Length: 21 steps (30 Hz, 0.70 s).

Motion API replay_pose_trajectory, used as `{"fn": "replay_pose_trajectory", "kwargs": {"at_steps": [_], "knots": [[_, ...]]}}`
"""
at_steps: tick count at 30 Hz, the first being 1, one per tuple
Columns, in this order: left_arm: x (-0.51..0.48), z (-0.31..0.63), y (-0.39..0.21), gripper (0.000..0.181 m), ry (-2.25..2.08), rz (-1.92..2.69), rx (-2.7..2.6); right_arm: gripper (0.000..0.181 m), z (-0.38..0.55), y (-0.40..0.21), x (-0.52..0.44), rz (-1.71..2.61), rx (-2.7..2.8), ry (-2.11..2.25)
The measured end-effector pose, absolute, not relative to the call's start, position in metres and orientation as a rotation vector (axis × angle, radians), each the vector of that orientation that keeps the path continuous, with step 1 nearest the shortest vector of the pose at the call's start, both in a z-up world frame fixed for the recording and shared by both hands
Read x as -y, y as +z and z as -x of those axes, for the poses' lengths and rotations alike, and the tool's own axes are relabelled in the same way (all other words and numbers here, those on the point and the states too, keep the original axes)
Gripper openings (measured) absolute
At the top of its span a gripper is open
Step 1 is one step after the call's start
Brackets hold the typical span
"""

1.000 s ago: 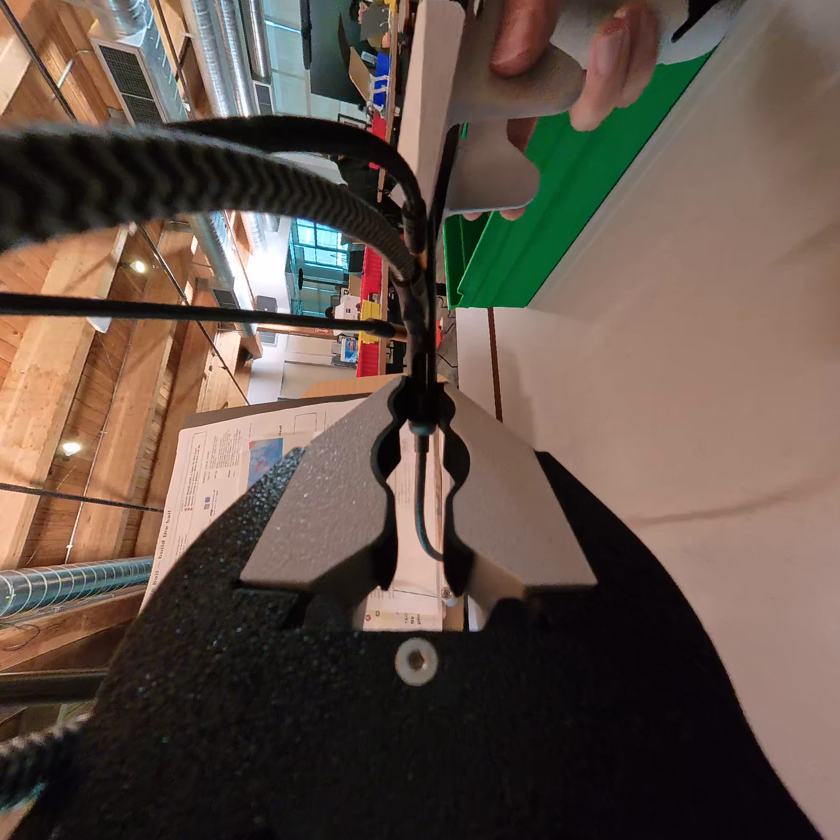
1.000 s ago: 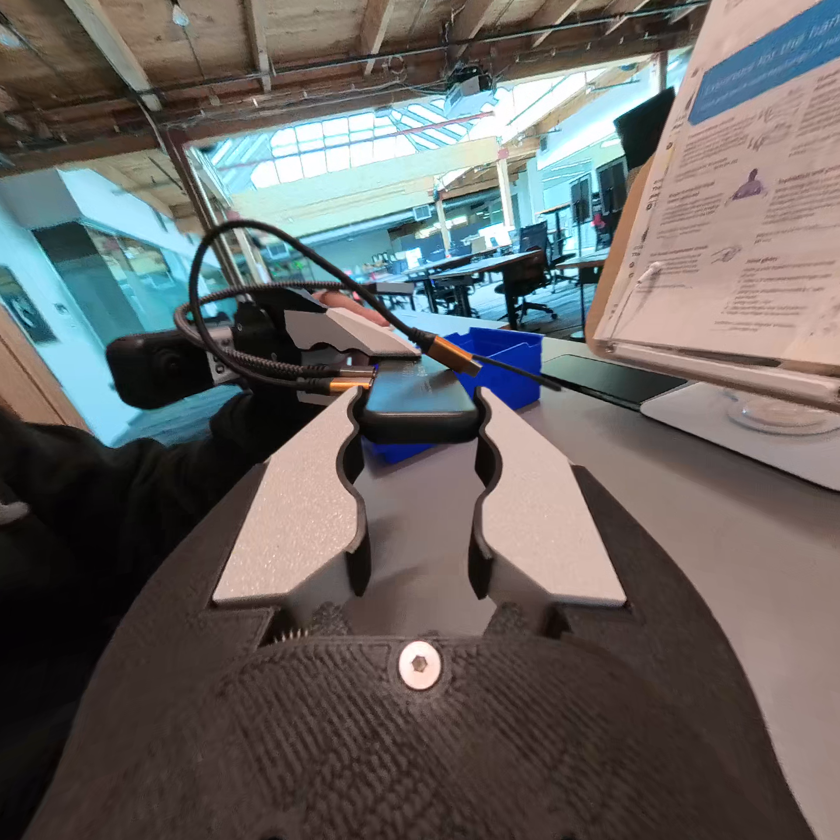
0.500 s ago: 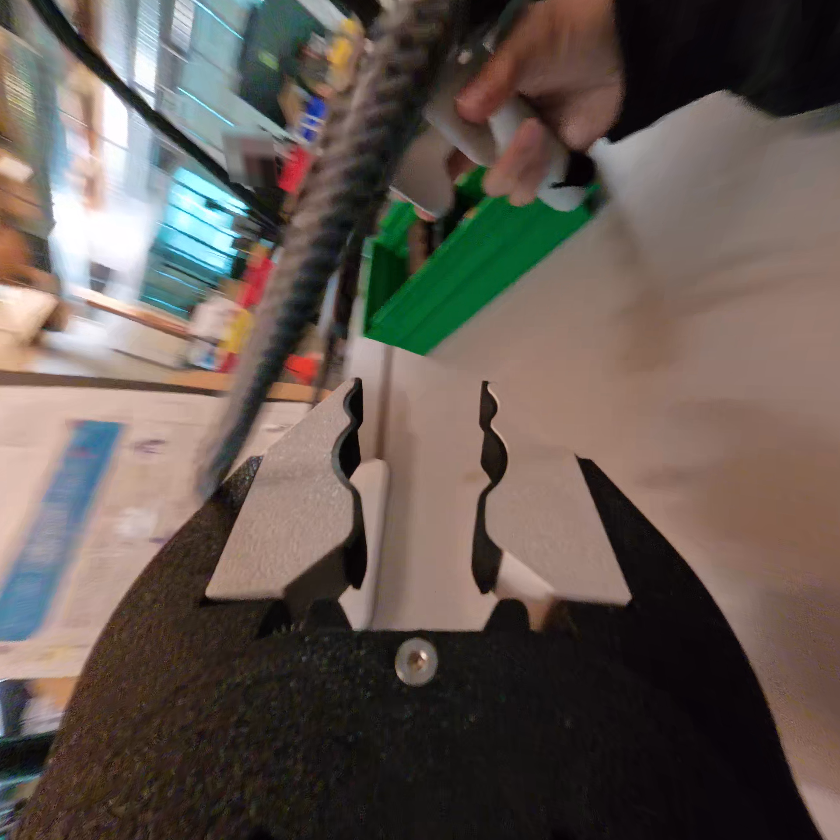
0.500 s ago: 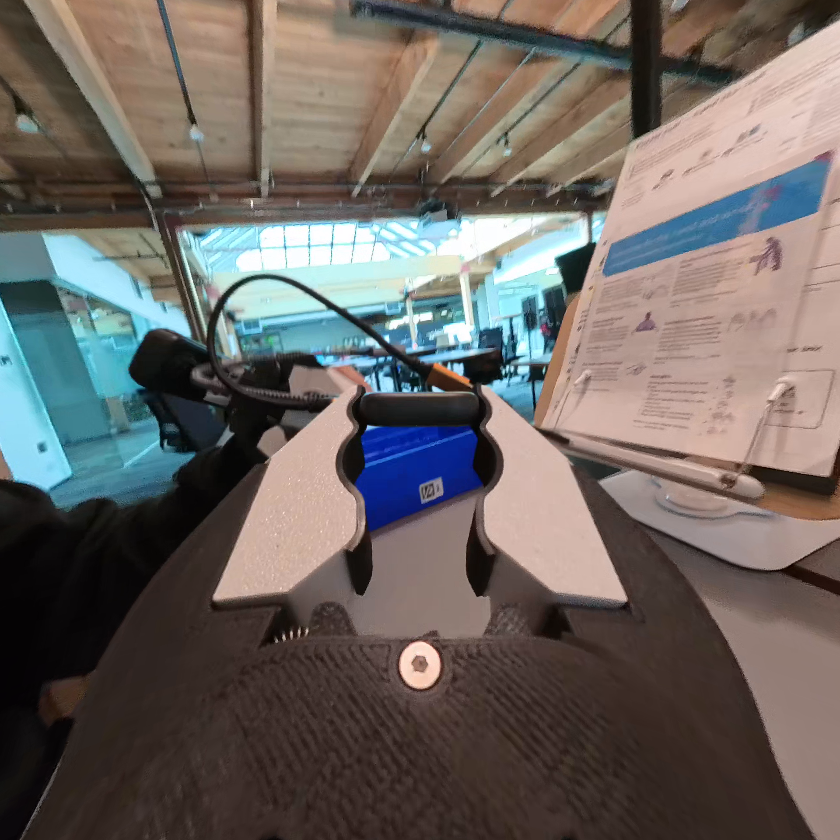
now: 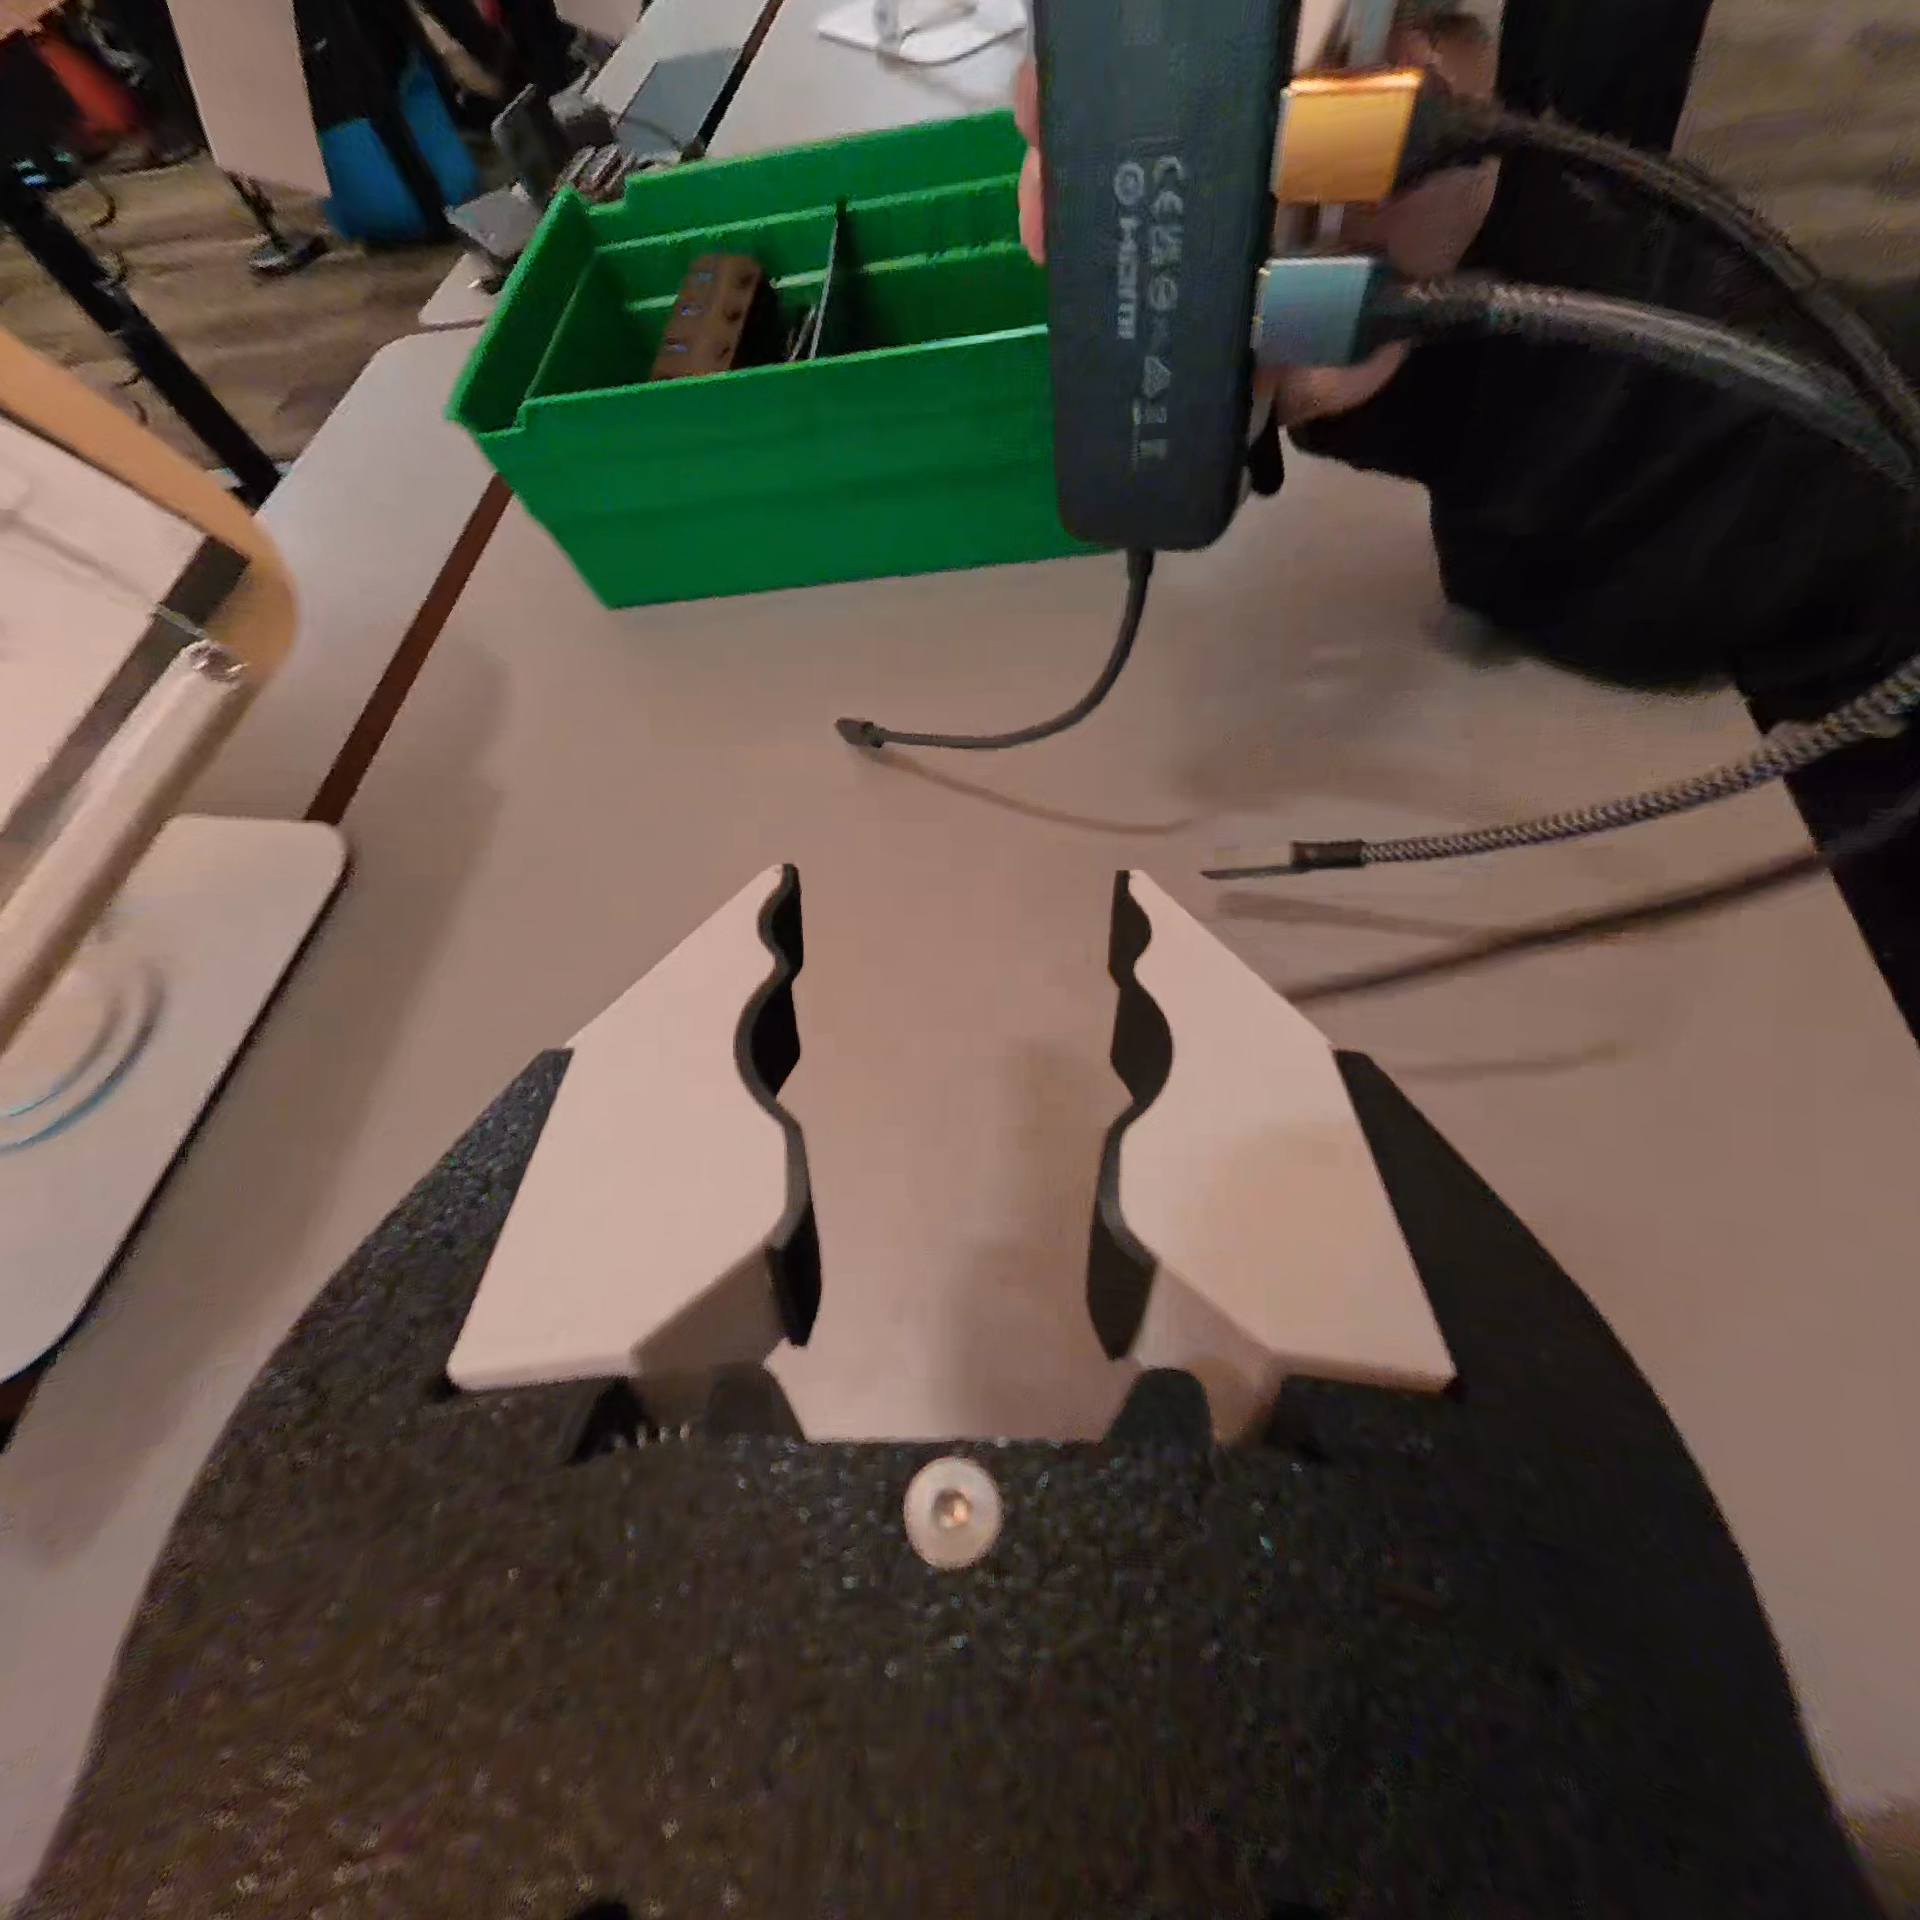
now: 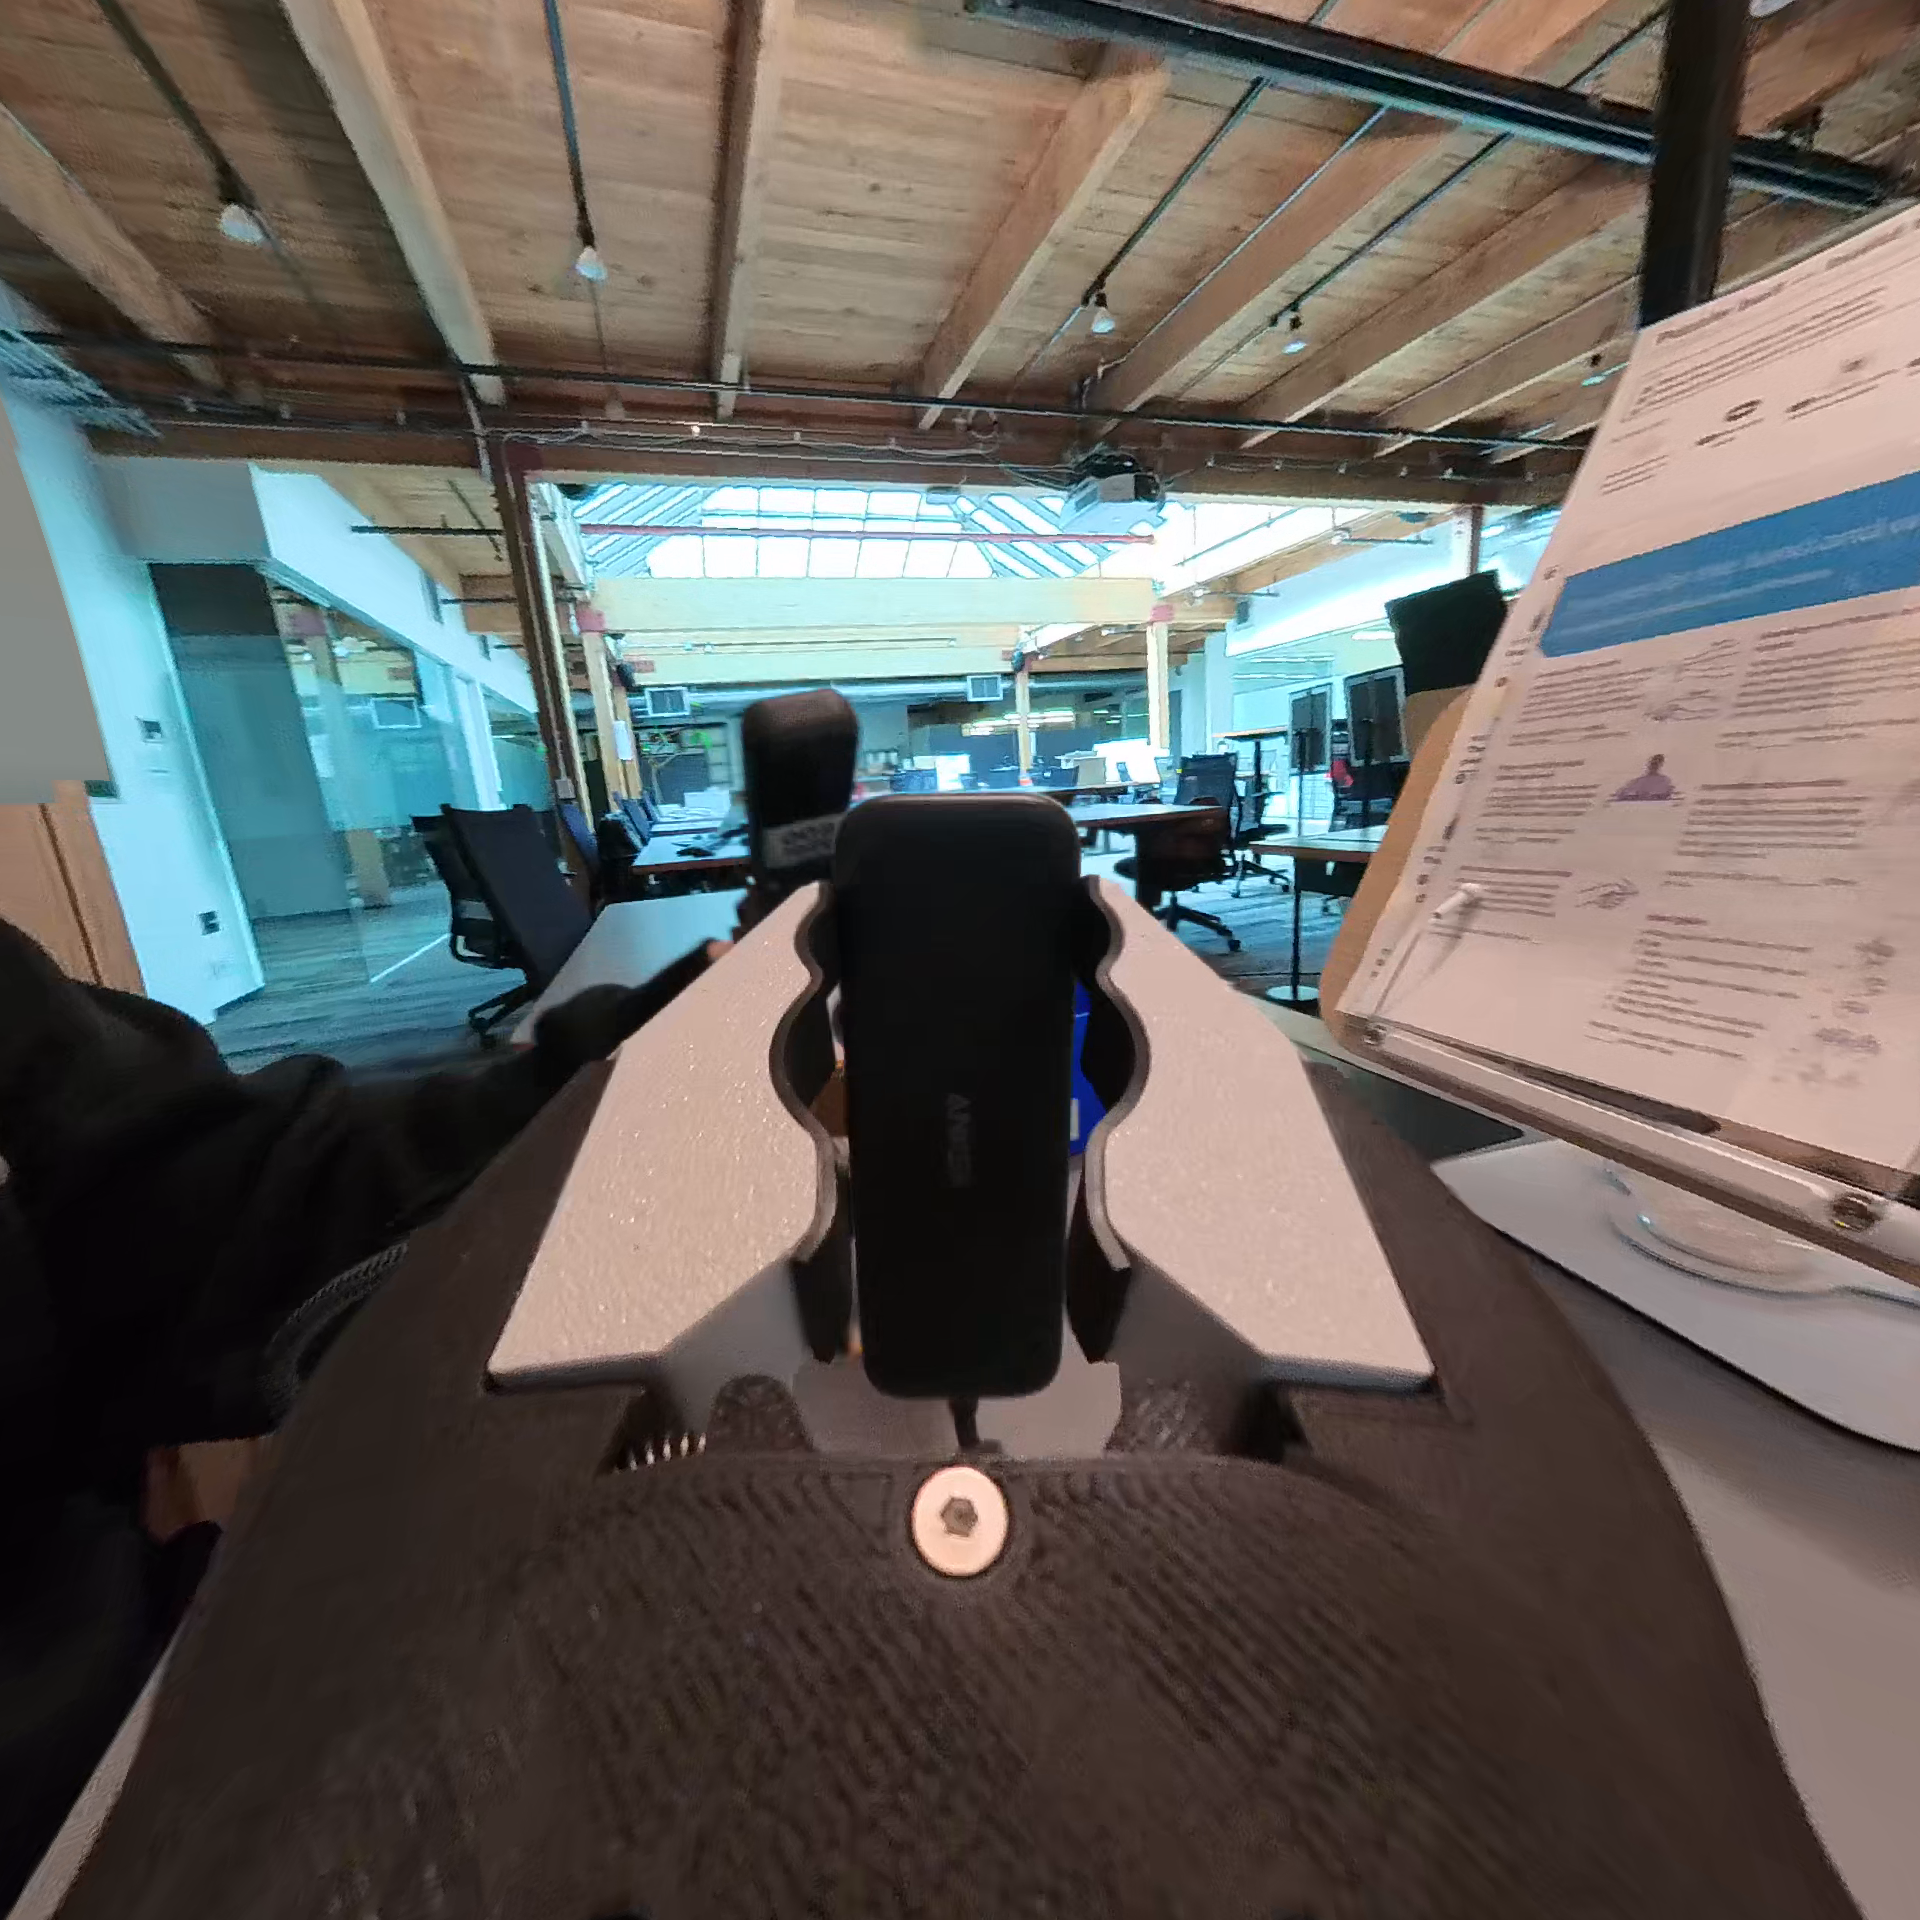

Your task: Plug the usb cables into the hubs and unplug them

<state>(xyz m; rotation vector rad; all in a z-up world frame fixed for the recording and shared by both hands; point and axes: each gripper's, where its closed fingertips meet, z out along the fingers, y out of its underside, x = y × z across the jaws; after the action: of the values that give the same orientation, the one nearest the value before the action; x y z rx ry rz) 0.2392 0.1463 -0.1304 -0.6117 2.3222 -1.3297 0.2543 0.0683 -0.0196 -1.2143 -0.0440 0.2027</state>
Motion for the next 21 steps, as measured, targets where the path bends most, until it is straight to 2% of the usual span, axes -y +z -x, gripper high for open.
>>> {"fn": "replay_pose_trajectory", "kwargs": {"at_steps": [6, 9, 13, 16, 21], "knots": [[-0.096, -0.249, -0.116, 0.071, -1.625, 0.550, -2.217, 0.045, -0.243, -0.014, -0.069, 1.170, 0.069, 0.277], [-0.074, -0.244, -0.120, 0.077, -1.605, 0.463, -2.250, 0.045, -0.239, -0.014, -0.071, 1.166, 0.083, 0.305], [-0.049, -0.242, -0.115, 0.070, -1.667, 0.428, -2.227, 0.045, -0.230, -0.016, -0.075, 1.173, 0.116, 0.321], [-0.043, -0.238, -0.115, 0.045, -1.647, 0.349, -2.226, 0.045, -0.228, -0.014, -0.076, 1.166, 0.124, 0.307], [-0.078, -0.267, -0.113, 0.043, -1.230, 0.445, -2.128, 0.042, -0.244, -0.021, -0.073, 1.241, 0.084, 0.182]]}}
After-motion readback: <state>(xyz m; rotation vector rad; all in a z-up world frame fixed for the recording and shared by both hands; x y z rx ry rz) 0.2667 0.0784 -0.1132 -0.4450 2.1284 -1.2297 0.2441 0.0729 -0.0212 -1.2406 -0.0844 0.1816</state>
